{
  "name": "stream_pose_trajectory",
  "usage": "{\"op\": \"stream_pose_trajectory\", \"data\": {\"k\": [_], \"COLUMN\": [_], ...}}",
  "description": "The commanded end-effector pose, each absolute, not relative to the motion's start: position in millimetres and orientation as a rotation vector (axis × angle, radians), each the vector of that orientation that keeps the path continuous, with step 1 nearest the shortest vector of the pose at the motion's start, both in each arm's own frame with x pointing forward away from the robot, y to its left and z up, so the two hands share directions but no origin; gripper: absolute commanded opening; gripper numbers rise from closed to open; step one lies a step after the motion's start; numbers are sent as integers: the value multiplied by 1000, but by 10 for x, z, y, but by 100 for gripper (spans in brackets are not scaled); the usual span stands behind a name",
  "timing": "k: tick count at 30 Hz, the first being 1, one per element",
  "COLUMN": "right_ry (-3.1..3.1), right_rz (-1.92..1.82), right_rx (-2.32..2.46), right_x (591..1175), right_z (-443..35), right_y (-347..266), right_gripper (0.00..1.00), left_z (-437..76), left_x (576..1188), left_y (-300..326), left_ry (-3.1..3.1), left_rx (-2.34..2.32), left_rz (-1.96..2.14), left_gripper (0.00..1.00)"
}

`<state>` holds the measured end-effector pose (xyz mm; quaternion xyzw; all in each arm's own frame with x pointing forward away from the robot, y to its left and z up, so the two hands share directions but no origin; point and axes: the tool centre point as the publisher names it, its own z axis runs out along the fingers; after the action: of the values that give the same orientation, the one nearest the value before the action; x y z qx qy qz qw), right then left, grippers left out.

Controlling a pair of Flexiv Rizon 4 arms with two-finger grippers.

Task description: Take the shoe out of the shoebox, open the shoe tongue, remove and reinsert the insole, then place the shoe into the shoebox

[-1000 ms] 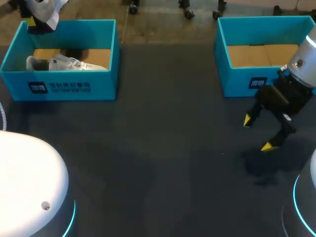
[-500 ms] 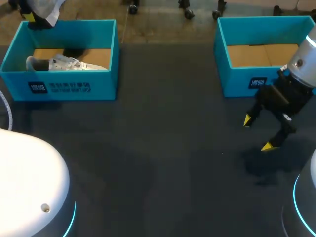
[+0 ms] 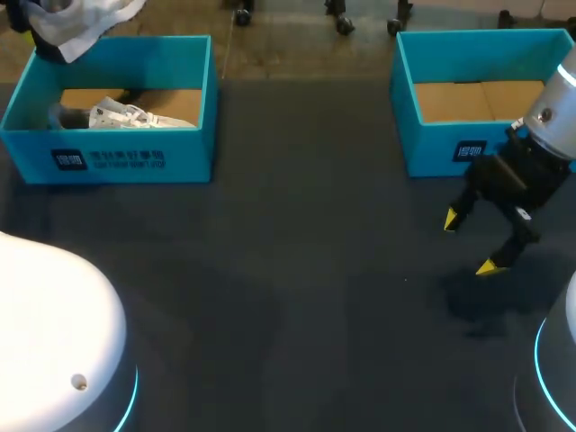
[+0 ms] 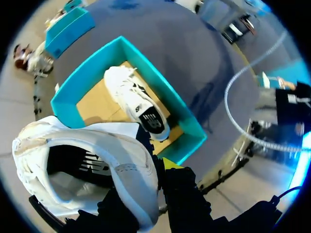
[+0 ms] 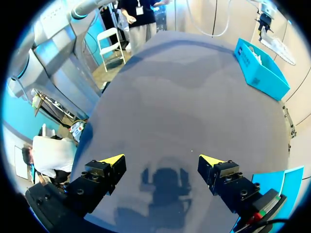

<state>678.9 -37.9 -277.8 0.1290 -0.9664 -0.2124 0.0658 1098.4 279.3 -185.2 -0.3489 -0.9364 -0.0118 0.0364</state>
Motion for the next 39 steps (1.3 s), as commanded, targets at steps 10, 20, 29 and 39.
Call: {"op": "stream_pose_trajectory", "data": {"k": [10, 20, 29, 39], "right_ry": [-2916, -2916, -2916, -2916], "right_rz": [-636, -636, -636, -636], "right_rx": [389, 389, 389, 389], "right_x": [6790, 6790, 6790, 6790], "right_z": [-2785, -2785, -2785, -2785], "right_y": [-374, -374, -374, -374], "right_gripper": [100, 100, 100, 100], "left_z": [-1837, -1876, -2174, -2248], "left_x": [11306, 11379, 11472, 11455], "left_y": [3063, 3206, 3160, 3190], "left_ry": [-2335, -2057, -1972, -2000], "left_rx": [-1974, -2258, -2292, -2280], "left_rz": [-7, 44, -46, -107], "left_gripper": [0, 0, 0, 0]}}
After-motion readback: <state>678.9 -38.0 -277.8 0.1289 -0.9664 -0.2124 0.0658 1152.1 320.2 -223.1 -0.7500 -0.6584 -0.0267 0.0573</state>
